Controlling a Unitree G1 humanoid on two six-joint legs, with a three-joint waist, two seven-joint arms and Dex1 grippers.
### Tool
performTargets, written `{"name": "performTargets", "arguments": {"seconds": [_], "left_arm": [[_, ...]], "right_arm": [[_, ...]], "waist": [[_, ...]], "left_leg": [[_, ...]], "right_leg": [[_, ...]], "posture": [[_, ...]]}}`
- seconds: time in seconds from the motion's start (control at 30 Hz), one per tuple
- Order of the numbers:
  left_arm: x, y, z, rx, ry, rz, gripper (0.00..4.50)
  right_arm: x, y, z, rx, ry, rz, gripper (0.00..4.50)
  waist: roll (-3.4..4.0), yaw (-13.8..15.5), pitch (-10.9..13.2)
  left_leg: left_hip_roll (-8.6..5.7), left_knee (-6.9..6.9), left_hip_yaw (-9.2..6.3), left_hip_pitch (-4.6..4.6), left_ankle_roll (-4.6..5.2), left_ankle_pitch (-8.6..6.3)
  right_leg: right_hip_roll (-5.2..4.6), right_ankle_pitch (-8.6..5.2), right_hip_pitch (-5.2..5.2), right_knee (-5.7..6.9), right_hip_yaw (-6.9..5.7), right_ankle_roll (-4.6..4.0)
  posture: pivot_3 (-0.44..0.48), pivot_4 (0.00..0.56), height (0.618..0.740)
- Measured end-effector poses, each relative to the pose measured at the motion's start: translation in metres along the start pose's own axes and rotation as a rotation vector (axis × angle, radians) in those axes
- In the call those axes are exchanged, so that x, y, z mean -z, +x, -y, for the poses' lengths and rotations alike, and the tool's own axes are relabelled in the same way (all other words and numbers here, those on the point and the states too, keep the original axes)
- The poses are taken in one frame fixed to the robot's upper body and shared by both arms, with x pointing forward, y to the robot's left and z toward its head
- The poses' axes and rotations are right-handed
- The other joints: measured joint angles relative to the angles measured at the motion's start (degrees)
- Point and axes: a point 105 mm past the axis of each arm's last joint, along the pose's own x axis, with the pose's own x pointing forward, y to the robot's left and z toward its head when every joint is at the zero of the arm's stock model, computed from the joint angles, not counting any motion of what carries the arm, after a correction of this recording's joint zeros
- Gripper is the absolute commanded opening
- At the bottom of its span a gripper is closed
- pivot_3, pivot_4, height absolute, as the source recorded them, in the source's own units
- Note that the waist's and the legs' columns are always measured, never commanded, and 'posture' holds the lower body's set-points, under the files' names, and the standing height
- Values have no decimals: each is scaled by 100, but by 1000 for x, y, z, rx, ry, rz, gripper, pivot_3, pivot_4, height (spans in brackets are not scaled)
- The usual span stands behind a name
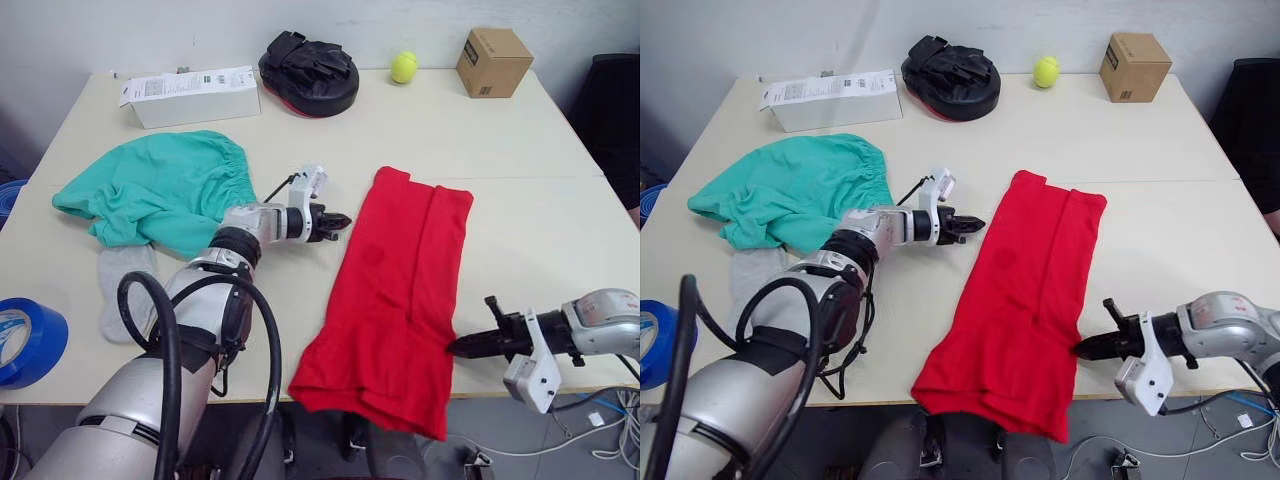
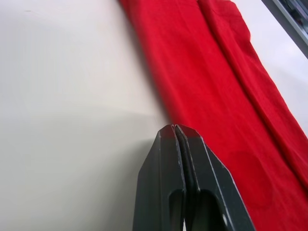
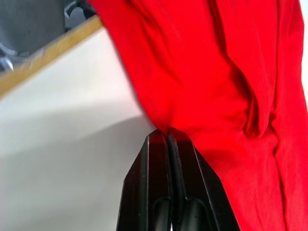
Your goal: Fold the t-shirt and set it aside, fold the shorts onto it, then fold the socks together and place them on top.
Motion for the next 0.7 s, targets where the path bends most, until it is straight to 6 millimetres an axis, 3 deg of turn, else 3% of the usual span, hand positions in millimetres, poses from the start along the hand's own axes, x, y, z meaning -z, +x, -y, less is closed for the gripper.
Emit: {"name": "performTargets", "arguments": {"seconds": [0.1,0.4,0.57,0.7], "left_arm": [[-1,1,2,9,-13,11,37],[-4,15,17,27,19,-12,2681],[-2,24,22,-6,43,-37,2681],[2,28,25,-18,50,-55,1768]], "right_arm": [[3,-4,-1,-4,-7,-9,0],[1,-2,-4,18,0,0,0],[-1,1,-2,26,3,2,0],[-4,4,1,26,-1,7,0]], "waist": [[0,12,0],[0,29,0],[0,30,0],[-1,23,-1]], "left_leg": [[-1,0,0,0,0,0],[-1,0,1,0,0,0],[1,-1,1,2,0,0],[0,-1,1,6,-1,0]], "right_leg": [[0,1,0,0,0,1],[1,1,0,1,1,2],[2,1,1,0,1,1],[3,1,3,1,2,2]], "posture": [[0,150,740],[0,150,740],[0,150,740],[0,150,740]]}}
